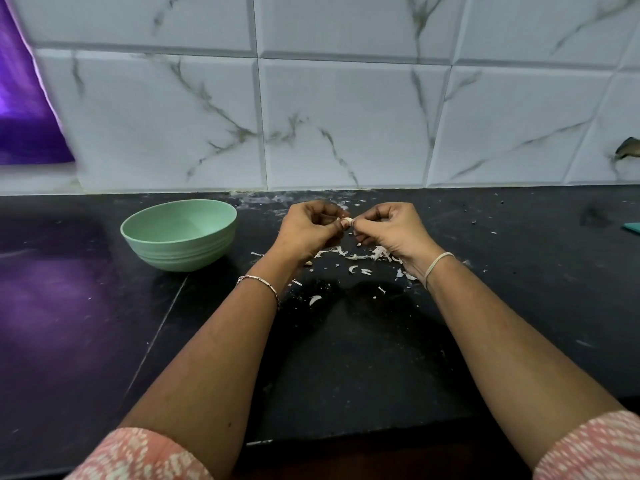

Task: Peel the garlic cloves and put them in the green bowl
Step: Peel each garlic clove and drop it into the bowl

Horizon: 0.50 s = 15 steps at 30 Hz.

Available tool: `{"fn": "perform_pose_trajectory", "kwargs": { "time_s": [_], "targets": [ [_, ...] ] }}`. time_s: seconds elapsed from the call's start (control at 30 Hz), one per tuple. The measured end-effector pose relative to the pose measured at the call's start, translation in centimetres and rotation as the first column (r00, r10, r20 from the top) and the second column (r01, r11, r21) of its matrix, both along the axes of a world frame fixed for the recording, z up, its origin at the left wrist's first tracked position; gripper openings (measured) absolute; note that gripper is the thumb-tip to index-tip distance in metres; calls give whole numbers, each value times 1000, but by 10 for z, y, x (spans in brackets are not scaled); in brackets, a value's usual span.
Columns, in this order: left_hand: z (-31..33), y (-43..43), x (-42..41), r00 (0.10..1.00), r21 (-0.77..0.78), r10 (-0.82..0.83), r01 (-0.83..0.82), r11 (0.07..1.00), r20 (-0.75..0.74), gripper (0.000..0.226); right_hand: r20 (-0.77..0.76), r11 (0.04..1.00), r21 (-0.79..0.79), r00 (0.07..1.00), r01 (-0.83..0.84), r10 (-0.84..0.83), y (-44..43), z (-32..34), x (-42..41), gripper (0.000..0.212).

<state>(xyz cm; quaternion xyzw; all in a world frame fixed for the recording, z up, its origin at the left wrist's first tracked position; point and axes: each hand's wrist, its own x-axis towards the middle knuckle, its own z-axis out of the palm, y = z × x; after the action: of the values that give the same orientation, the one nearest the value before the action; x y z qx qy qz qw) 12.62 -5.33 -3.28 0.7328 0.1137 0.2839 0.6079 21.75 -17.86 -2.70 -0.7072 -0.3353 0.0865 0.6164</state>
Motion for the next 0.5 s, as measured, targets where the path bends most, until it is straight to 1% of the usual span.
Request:
{"fn": "perform_pose_trajectory", "kwargs": {
  "time_s": [0.1, 0.23, 0.37, 0.5],
  "targets": [
    [0, -1, 0, 1000, -9, 7, -7, 1000, -2, 11, -32, 1000, 24, 999, -13, 13, 0, -1, -1, 16],
    [0, 0, -1, 1000, -32, 11, -11, 999, 6, 9, -80, 998, 57, 997, -14, 18, 0, 1, 0, 16],
    [0, -1, -1, 1000, -35, 15, -14, 999, 15, 19, -149, 998, 58, 988, -28, 36, 1, 2, -1, 15],
    [1, -3, -1, 1000, -27, 9, -8, 1000, 17, 20, -179, 997, 73, 983, -29, 42, 1, 1, 0, 17]
  ]
}}
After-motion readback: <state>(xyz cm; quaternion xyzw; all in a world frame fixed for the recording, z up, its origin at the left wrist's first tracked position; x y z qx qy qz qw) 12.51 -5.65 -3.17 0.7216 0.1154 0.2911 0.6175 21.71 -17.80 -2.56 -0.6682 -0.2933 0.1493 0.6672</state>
